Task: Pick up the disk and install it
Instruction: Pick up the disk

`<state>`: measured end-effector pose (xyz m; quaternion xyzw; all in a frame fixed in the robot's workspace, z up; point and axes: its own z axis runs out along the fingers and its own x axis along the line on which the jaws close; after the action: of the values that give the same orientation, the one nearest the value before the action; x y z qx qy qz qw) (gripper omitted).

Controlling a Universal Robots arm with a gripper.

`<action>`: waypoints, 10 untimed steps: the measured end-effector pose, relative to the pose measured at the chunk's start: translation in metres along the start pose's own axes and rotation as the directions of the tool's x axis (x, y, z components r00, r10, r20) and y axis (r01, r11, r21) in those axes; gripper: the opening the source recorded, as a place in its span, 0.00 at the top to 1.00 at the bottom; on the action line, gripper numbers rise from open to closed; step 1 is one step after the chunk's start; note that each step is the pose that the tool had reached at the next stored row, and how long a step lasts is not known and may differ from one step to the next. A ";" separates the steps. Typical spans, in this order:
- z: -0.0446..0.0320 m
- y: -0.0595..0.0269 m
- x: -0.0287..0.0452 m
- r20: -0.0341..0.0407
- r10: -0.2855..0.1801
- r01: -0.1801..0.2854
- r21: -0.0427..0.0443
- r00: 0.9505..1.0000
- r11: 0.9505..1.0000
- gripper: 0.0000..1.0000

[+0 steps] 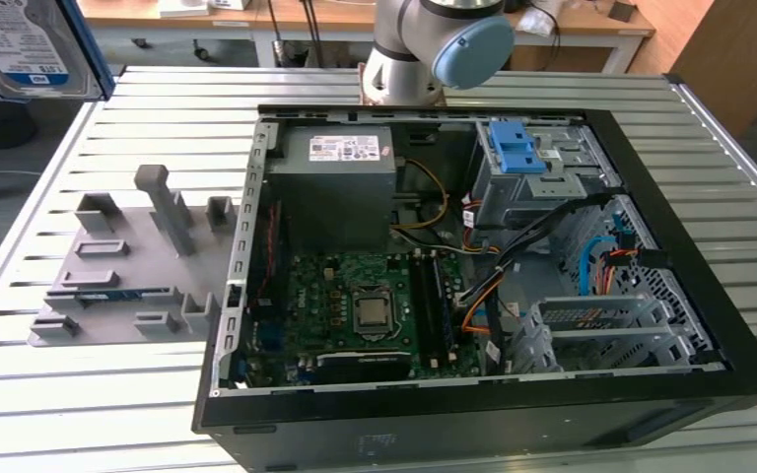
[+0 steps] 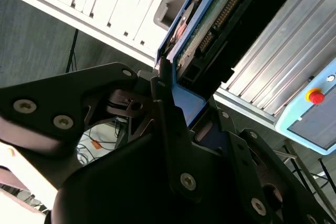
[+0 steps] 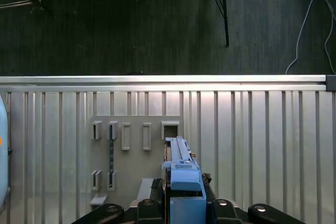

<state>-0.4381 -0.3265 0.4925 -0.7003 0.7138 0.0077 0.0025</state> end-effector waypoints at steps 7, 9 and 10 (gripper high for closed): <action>-0.0001 0.0000 0.0042 0.000 0.000 0.000 0.000 1.000 1.000 0.64; -0.0001 -0.0001 0.0098 0.000 0.000 0.000 0.000 1.000 1.000 0.64; -0.0003 -0.0002 0.0124 0.000 0.000 0.000 0.000 1.000 1.000 0.64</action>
<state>-0.4381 -0.3389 0.4926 -0.7004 0.7137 0.0079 0.0026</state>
